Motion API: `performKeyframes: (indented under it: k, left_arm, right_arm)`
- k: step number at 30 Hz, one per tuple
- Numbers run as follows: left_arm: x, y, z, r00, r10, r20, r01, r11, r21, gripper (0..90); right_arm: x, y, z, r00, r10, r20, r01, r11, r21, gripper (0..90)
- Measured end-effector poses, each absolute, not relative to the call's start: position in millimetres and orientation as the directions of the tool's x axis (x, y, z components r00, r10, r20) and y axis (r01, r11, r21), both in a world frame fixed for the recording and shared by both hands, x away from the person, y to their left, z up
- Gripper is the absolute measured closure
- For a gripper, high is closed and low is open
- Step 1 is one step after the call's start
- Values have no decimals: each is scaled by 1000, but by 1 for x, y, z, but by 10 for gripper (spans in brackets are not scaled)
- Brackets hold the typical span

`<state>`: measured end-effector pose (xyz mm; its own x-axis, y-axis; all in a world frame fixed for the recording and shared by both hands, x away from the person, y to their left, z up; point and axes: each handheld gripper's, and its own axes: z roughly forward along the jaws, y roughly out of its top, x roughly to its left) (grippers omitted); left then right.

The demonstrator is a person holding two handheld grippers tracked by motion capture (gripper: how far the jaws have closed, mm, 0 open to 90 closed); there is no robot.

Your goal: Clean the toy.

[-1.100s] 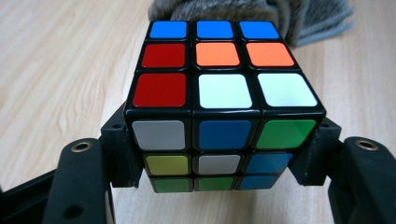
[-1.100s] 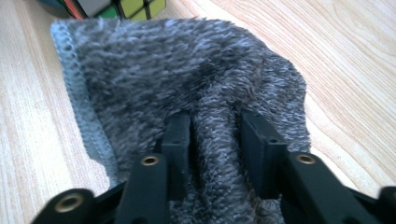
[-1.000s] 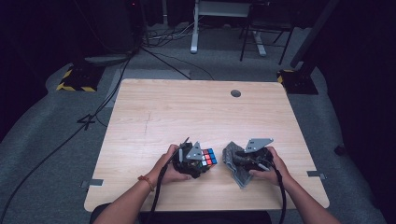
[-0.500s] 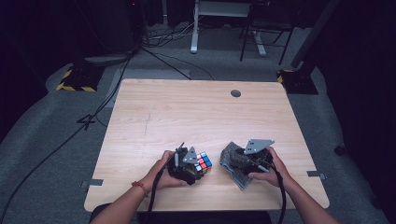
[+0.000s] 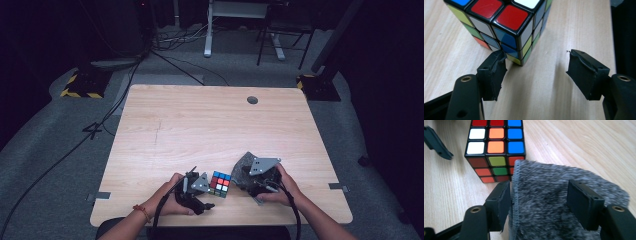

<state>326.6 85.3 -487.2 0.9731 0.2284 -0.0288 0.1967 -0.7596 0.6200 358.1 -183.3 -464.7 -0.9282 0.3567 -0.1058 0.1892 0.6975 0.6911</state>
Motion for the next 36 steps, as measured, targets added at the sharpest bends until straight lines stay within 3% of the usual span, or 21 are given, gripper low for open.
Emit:
performKeyframes:
  k: [7,17,24,36]
  left_arm:
    - [347,93,-487,957,287,-50,249,-716,652,151]
    - [372,74,-472,986,163,-41,147,-719,679,149]
    - [371,61,-473,994,108,-33,102,-730,675,170]
    - [369,70,-477,997,67,-34,72,-746,662,303]
  right_arm:
    - [357,-176,-468,-931,349,-104,183,695,695,367]
    - [358,-166,-470,-946,307,-105,152,706,692,355]
    - [355,-162,-470,-948,294,-120,132,710,692,361]
    - [355,-160,-469,-940,307,-145,121,701,703,384]
